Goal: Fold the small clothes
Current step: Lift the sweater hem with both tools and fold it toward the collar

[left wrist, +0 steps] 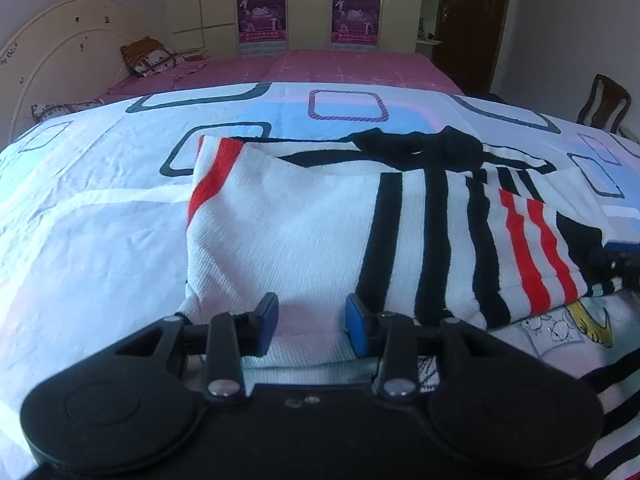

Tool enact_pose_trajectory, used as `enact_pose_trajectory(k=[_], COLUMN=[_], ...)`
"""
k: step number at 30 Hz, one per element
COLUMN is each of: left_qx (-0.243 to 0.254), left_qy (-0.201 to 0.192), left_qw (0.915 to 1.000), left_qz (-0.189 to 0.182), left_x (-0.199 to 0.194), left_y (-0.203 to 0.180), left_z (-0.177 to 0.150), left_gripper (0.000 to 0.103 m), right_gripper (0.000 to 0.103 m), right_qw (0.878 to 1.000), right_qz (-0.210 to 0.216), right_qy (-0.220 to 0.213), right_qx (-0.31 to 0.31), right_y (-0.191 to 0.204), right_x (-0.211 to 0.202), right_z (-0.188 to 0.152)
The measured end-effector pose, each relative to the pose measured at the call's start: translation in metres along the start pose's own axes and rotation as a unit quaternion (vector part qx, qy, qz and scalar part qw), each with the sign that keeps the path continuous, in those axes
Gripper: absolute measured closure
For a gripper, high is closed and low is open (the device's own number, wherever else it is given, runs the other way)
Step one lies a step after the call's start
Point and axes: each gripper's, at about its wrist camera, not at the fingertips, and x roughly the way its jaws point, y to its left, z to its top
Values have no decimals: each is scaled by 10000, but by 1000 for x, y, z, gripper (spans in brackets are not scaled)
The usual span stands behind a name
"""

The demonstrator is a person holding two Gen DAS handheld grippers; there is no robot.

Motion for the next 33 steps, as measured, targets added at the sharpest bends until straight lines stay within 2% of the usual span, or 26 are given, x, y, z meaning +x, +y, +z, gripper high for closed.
enact_pose_trajectory(k=[5, 14, 17, 21, 33], left_qx=[31, 125, 171, 181, 185], left_qy=[25, -35, -101, -176, -55], left_qw=[9999, 9998, 9995, 9989, 9978], left_qz=[99, -146, -247, -402, -636], left_x=[-10, -46, -62, -81, -129], left_y=[-6, -14, -15, -14, 2], left_z=[0, -5, -12, -28, -94], left_gripper=[66, 64, 60, 49, 47], right_gripper=[70, 70, 70, 70, 70], right_qw=[9997, 9990, 9988, 9992, 9993], right_qz=[107, 256, 272, 227, 177], right_qy=[-57, -259, -294, -242, 21], right_qx=[222, 265, 265, 207, 334], right_y=[-5, -3, 1, 12, 34], right_x=[-14, -67, -88, -108, -164], right_z=[4, -16, -28, -45, -102])
